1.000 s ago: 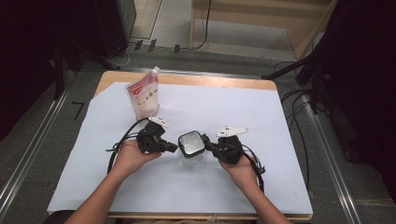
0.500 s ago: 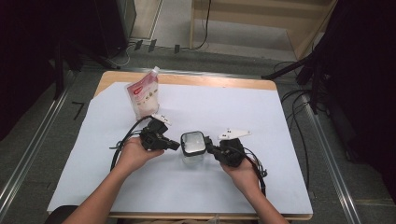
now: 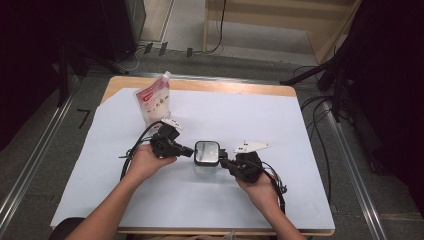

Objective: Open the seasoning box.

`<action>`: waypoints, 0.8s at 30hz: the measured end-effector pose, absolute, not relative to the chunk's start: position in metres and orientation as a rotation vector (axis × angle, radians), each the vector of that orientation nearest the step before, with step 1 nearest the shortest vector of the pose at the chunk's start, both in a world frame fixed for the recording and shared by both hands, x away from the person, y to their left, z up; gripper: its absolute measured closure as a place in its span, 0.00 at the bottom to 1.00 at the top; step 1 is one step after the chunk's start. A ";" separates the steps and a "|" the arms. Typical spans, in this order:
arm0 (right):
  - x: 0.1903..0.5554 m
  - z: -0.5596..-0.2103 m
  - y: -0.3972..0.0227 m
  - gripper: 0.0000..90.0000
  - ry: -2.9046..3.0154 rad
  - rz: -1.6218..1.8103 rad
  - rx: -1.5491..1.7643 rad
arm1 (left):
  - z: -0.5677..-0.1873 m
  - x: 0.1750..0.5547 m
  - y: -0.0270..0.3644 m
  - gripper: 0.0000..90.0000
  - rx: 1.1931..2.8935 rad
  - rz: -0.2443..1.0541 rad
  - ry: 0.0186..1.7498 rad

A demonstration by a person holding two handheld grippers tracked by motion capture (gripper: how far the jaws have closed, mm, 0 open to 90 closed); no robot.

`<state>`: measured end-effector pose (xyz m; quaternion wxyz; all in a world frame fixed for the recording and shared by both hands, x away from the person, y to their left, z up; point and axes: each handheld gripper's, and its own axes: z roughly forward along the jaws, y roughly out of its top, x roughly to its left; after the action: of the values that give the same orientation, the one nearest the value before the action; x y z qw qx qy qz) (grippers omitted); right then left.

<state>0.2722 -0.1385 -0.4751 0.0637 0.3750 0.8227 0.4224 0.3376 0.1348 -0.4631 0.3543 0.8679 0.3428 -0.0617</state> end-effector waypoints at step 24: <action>0.273 -0.463 -0.162 1.00 2.458 1.269 1.194 | -0.438 0.326 0.152 0.54 2.256 -0.106 0.686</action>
<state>0.2733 -0.1622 -0.4633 0.0643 0.3954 0.8142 0.4203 0.3261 0.1517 -0.4379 0.3806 0.8839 0.2688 -0.0413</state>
